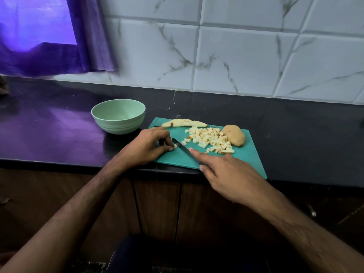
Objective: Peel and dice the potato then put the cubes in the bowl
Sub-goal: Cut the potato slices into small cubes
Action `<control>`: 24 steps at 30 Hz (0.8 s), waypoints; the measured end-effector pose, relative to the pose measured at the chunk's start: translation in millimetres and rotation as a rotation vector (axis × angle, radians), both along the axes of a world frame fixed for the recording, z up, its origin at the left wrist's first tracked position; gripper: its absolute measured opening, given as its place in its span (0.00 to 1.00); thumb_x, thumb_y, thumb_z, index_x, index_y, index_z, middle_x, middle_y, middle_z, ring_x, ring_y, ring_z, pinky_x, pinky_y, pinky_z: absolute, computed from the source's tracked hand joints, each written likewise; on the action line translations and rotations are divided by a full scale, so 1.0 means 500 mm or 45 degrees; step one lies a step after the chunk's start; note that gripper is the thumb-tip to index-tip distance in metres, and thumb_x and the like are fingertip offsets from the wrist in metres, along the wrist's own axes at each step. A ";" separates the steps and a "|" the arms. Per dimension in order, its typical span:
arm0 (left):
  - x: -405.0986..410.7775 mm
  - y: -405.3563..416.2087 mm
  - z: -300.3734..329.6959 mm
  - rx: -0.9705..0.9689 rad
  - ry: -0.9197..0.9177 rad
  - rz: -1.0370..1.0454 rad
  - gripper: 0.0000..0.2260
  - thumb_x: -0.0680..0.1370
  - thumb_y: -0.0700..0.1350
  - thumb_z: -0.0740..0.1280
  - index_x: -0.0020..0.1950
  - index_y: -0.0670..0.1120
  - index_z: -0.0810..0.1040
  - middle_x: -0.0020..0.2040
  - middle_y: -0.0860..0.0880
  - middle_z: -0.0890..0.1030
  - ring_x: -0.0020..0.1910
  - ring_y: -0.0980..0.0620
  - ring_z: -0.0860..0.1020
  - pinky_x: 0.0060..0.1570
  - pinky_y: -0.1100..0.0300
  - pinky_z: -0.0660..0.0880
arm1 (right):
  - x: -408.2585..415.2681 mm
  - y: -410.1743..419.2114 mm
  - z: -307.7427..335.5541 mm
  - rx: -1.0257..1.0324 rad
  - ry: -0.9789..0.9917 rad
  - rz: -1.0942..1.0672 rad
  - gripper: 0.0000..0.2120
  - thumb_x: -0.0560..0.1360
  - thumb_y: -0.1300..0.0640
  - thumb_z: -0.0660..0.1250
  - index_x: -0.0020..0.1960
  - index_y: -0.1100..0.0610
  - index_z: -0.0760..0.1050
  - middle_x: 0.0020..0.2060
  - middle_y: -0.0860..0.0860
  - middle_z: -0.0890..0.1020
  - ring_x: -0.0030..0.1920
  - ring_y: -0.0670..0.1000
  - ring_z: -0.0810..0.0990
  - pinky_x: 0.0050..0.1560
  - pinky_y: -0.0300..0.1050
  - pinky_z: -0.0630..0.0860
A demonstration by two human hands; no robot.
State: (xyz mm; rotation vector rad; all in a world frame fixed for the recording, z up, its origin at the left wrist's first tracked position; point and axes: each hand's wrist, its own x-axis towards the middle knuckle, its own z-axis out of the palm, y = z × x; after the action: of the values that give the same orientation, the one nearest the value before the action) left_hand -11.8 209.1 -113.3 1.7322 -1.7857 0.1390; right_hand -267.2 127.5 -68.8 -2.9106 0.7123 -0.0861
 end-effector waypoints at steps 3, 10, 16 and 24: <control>-0.001 0.000 0.002 0.001 0.000 -0.005 0.03 0.76 0.42 0.76 0.45 0.48 0.83 0.42 0.59 0.78 0.43 0.59 0.77 0.41 0.71 0.68 | 0.015 0.001 -0.002 -0.013 0.005 -0.007 0.24 0.87 0.47 0.52 0.81 0.36 0.51 0.33 0.44 0.71 0.32 0.43 0.68 0.31 0.38 0.60; -0.016 0.009 0.006 -0.048 0.147 0.018 0.09 0.76 0.44 0.77 0.51 0.47 0.79 0.40 0.57 0.80 0.40 0.57 0.78 0.38 0.71 0.70 | 0.007 -0.003 0.011 -0.013 -0.058 -0.014 0.24 0.86 0.46 0.51 0.80 0.34 0.50 0.33 0.44 0.71 0.32 0.43 0.69 0.32 0.40 0.61; -0.016 0.009 0.008 -0.027 0.211 0.019 0.15 0.74 0.40 0.78 0.51 0.47 0.74 0.42 0.55 0.83 0.40 0.56 0.79 0.39 0.70 0.71 | 0.011 0.002 -0.007 0.053 -0.017 0.009 0.25 0.87 0.46 0.52 0.81 0.35 0.50 0.33 0.44 0.72 0.31 0.43 0.69 0.32 0.38 0.61; -0.009 0.005 0.004 -0.025 0.154 0.037 0.16 0.74 0.40 0.78 0.58 0.48 0.79 0.41 0.56 0.83 0.41 0.61 0.78 0.41 0.72 0.69 | 0.021 0.013 -0.013 -0.041 -0.009 0.007 0.25 0.86 0.46 0.51 0.81 0.35 0.47 0.34 0.44 0.70 0.33 0.43 0.68 0.33 0.41 0.62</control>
State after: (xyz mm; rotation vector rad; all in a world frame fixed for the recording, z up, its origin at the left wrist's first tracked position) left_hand -16.5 211.4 -111.5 1.7161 -1.6672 0.0624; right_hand -256.5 133.9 -75.4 -2.9410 0.7088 -0.1077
